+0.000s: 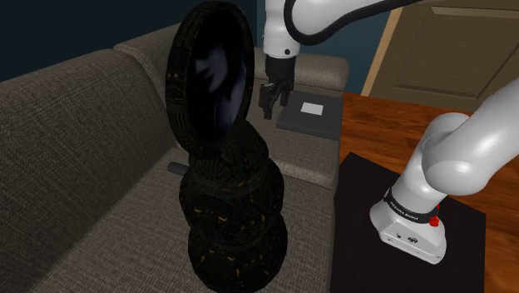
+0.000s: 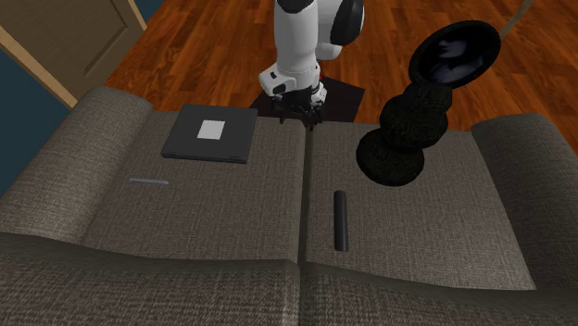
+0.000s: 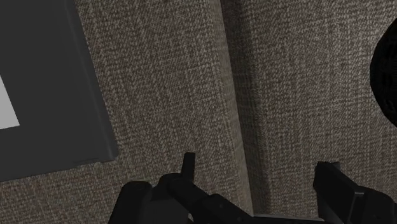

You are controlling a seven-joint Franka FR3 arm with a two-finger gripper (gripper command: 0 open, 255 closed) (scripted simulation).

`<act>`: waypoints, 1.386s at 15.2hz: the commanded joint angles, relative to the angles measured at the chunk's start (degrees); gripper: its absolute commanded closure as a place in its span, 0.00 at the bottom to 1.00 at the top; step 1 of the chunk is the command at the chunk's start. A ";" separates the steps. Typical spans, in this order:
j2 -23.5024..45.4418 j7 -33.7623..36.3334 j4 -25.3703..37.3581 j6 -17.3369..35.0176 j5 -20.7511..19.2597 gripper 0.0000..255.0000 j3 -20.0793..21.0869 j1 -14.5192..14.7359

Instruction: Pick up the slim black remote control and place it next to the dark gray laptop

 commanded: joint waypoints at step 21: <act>43.54 10.00 30.40 12.95 -8.83 0.00 8.11 9.45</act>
